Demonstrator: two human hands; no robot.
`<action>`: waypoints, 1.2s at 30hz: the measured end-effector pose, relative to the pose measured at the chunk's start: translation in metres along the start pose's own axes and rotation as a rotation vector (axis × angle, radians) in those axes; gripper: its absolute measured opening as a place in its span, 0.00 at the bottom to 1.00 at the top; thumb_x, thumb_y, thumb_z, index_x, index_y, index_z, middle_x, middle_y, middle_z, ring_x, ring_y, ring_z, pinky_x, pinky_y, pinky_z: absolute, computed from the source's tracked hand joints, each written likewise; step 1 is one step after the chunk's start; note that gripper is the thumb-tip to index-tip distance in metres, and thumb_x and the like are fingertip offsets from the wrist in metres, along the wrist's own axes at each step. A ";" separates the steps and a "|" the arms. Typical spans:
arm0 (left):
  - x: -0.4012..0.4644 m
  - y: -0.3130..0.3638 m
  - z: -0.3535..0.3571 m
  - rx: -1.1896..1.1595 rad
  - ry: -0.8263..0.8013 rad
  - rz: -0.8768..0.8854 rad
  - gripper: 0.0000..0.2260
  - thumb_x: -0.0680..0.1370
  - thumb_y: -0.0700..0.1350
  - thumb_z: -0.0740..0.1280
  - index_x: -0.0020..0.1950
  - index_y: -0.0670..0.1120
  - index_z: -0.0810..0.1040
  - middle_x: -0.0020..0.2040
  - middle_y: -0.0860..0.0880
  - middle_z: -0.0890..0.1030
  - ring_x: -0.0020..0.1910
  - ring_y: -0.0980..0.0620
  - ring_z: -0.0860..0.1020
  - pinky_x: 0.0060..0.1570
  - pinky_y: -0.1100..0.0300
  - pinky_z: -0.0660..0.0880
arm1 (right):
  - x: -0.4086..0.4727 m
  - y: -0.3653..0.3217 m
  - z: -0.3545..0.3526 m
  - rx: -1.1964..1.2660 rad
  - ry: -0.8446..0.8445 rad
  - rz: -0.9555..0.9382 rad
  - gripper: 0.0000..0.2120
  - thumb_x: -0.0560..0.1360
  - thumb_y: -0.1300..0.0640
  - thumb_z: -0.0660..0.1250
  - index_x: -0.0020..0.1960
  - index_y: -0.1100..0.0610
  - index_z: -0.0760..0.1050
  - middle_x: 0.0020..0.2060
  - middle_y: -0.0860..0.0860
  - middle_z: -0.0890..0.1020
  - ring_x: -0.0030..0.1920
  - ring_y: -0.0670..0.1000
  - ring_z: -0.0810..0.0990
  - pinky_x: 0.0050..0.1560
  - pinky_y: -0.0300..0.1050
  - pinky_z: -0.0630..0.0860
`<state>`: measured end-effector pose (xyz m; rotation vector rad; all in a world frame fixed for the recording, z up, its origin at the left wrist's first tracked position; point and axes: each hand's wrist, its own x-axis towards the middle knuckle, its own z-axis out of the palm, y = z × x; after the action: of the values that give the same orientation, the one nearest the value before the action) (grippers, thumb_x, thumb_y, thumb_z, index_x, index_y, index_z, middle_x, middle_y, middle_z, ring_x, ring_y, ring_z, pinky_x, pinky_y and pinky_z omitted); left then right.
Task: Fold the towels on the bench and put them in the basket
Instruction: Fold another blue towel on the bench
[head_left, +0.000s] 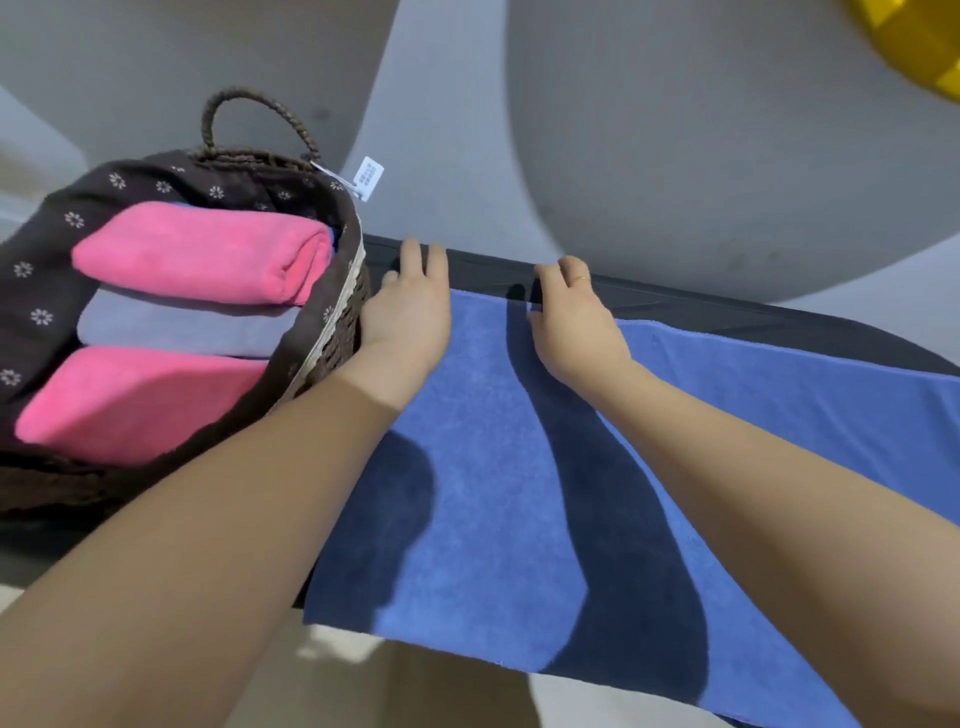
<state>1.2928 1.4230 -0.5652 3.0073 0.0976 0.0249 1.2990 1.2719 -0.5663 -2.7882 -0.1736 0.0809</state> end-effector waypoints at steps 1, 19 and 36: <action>-0.010 0.000 0.001 -0.053 -0.009 0.015 0.28 0.75 0.31 0.57 0.74 0.41 0.54 0.75 0.42 0.54 0.65 0.39 0.68 0.53 0.48 0.71 | -0.009 0.002 0.002 0.000 -0.005 -0.027 0.15 0.77 0.66 0.54 0.63 0.59 0.65 0.73 0.56 0.56 0.51 0.60 0.72 0.39 0.46 0.68; -0.162 -0.044 0.006 -0.049 -0.145 -0.226 0.19 0.79 0.53 0.59 0.59 0.38 0.70 0.59 0.40 0.73 0.60 0.40 0.72 0.52 0.50 0.70 | -0.083 -0.086 0.028 -0.474 -0.198 -0.650 0.19 0.79 0.64 0.54 0.68 0.53 0.65 0.71 0.53 0.62 0.60 0.56 0.70 0.38 0.45 0.64; -0.163 0.080 -0.031 -0.777 -0.124 0.119 0.04 0.76 0.42 0.65 0.45 0.44 0.71 0.33 0.52 0.71 0.33 0.52 0.68 0.30 0.69 0.64 | -0.114 0.043 -0.055 0.585 -0.008 -0.034 0.09 0.71 0.67 0.53 0.40 0.55 0.68 0.28 0.50 0.73 0.33 0.53 0.71 0.38 0.49 0.73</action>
<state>1.1348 1.3373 -0.5254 2.2276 -0.0866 -0.0905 1.1952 1.1986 -0.5256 -2.2021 -0.1666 0.1131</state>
